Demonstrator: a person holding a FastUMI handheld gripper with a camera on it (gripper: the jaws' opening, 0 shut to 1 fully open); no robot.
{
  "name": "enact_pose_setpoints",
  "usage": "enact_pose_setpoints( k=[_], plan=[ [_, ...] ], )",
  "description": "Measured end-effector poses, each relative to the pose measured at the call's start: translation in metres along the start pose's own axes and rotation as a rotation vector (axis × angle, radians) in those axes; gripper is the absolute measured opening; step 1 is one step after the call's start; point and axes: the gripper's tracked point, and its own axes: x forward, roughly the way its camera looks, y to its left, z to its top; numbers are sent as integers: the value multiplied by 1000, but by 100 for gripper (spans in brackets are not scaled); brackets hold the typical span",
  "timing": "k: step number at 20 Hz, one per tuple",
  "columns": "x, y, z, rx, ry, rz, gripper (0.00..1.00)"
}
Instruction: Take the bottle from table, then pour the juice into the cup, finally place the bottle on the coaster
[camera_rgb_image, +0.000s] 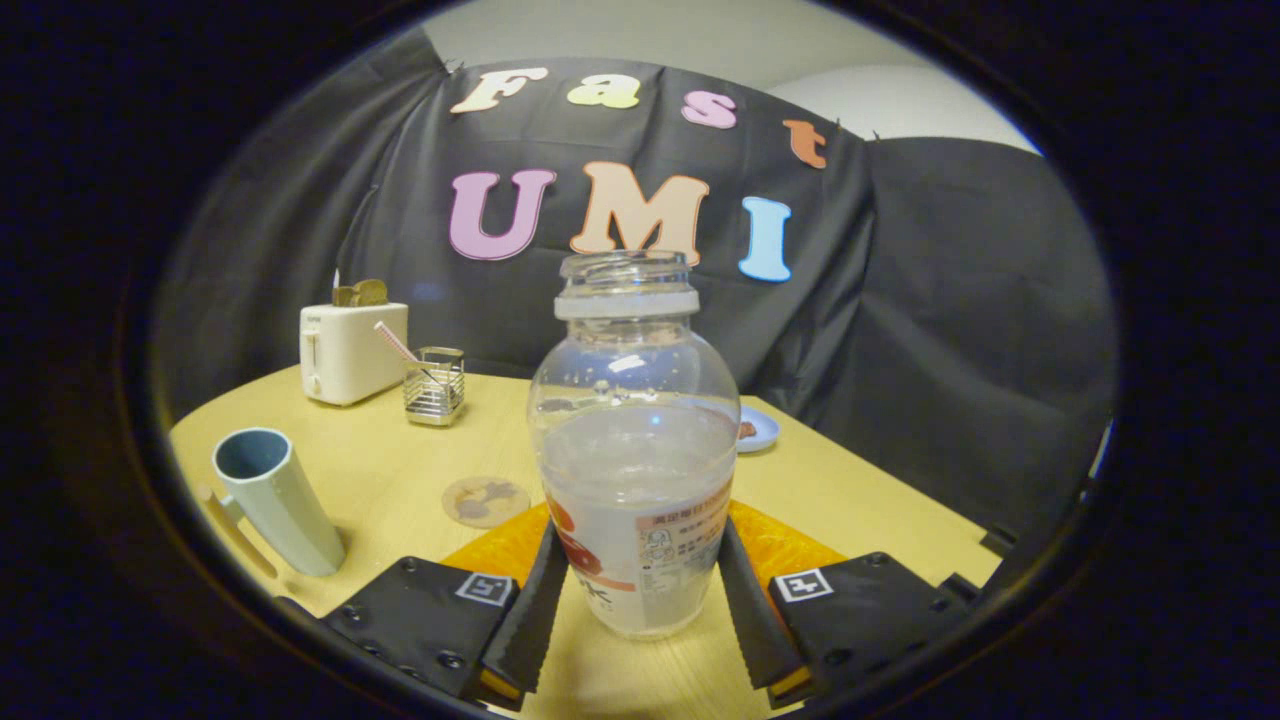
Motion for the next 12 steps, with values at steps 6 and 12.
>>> enact_pose_setpoints(
  k=[6, 12],
  plan=[
    [-12, 2, 31, -167, -53, -46, 79],
    [-22, 7, 67, -343, -132, -100, 79]
  ],
)
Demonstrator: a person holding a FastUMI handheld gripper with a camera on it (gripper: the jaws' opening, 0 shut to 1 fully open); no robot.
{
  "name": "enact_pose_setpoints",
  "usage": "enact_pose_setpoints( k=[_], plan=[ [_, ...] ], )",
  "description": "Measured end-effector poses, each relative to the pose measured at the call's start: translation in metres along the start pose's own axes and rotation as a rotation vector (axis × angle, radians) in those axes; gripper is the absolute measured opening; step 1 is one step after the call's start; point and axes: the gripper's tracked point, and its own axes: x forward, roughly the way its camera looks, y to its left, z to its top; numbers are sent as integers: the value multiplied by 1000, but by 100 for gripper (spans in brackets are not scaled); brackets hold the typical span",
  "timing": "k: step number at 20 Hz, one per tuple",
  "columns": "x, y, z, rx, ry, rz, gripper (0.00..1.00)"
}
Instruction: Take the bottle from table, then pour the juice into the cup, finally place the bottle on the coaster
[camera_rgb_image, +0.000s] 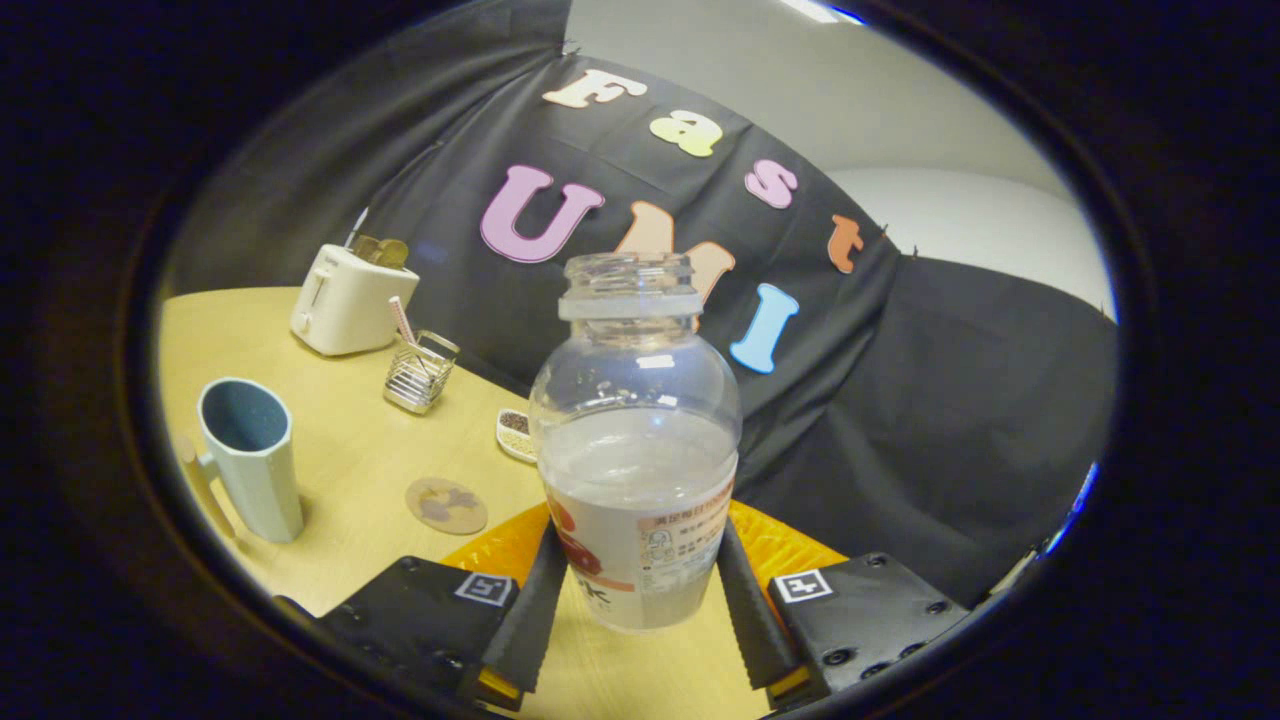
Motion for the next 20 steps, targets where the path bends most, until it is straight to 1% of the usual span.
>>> enact_pose_setpoints(
  k=[3, 6, 12, 15, 20],
  plan=[
    [-2, -2, 14, -83, -23, -27, 79],
    [-6, -5, 32, -218, -63, -74, 79],
    [-13, 4, 43, -417, -84, -95, 79],
    [-11, 6, 43, -471, -79, -109, 79],
    [-15, 15, 40, -522, -81, -126, 79]
  ],
)
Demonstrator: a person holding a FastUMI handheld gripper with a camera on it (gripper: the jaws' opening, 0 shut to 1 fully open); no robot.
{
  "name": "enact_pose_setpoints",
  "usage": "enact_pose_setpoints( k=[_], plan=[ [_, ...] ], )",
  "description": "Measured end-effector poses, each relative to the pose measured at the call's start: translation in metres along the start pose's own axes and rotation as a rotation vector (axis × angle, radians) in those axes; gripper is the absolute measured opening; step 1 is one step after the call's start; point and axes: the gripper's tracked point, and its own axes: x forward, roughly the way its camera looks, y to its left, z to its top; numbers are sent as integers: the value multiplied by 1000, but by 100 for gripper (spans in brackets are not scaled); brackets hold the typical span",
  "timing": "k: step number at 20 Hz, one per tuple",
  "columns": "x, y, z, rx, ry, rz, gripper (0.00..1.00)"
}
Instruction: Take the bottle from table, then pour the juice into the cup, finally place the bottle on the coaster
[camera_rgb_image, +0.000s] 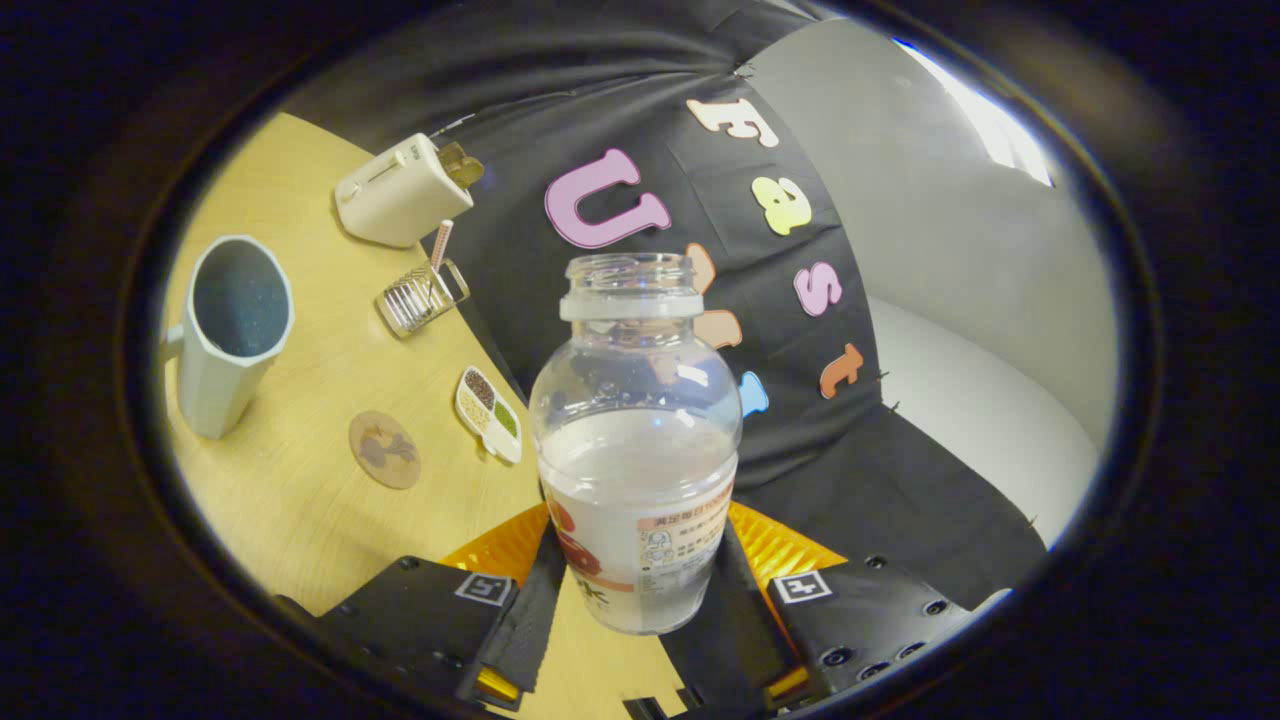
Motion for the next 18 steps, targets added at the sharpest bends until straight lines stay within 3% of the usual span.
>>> enact_pose_setpoints(
  k=[18],
  plan=[
    [-9, 55, 28, -350, -121, 18, 79]
  ],
)
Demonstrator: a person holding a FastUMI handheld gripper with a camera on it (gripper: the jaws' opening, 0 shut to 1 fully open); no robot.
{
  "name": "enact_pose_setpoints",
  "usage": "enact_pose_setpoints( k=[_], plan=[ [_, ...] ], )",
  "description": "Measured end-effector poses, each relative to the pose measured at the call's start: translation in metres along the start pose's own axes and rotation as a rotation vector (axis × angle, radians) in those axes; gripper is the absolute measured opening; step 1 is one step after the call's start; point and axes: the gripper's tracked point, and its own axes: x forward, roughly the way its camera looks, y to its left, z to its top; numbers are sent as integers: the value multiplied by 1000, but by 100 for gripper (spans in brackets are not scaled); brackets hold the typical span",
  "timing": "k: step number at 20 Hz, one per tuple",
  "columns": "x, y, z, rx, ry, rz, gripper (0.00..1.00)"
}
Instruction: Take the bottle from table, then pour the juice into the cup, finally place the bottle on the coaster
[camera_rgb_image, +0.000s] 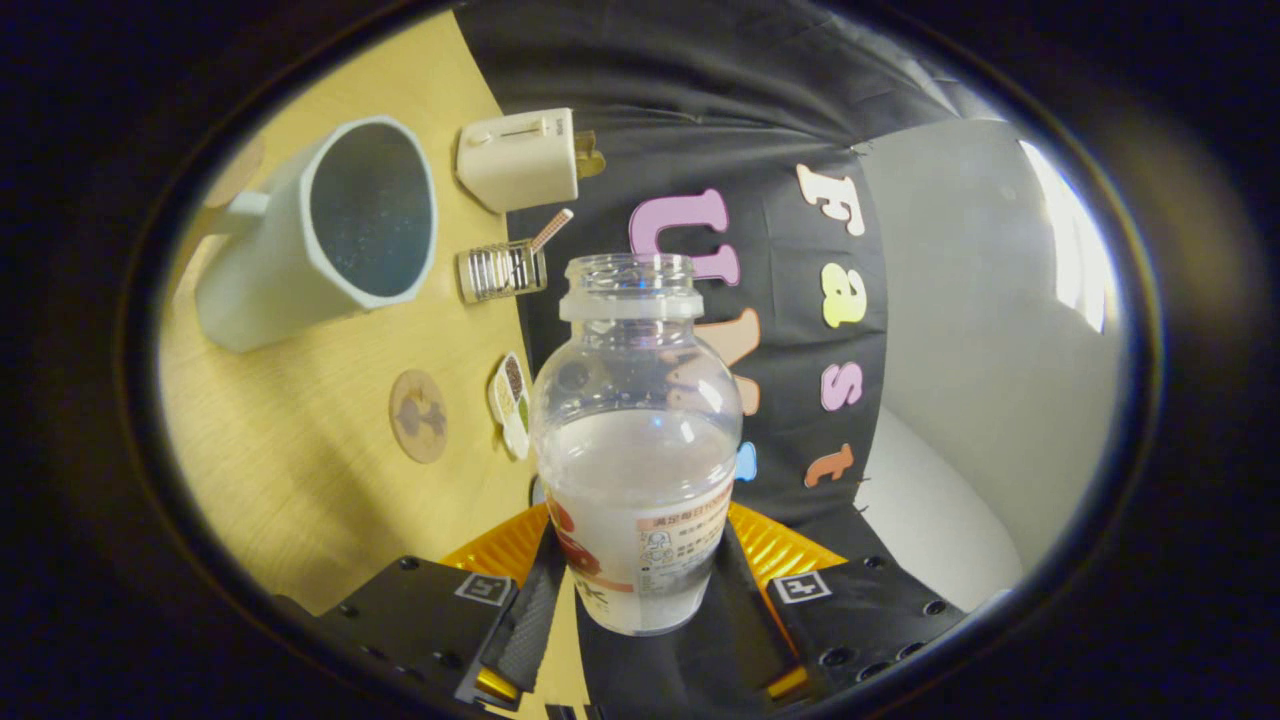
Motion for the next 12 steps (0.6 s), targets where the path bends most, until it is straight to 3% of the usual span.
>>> enact_pose_setpoints(
  k=[12],
  plan=[
    [0, -7, 10, -165, -58, -54, 79]
  ],
)
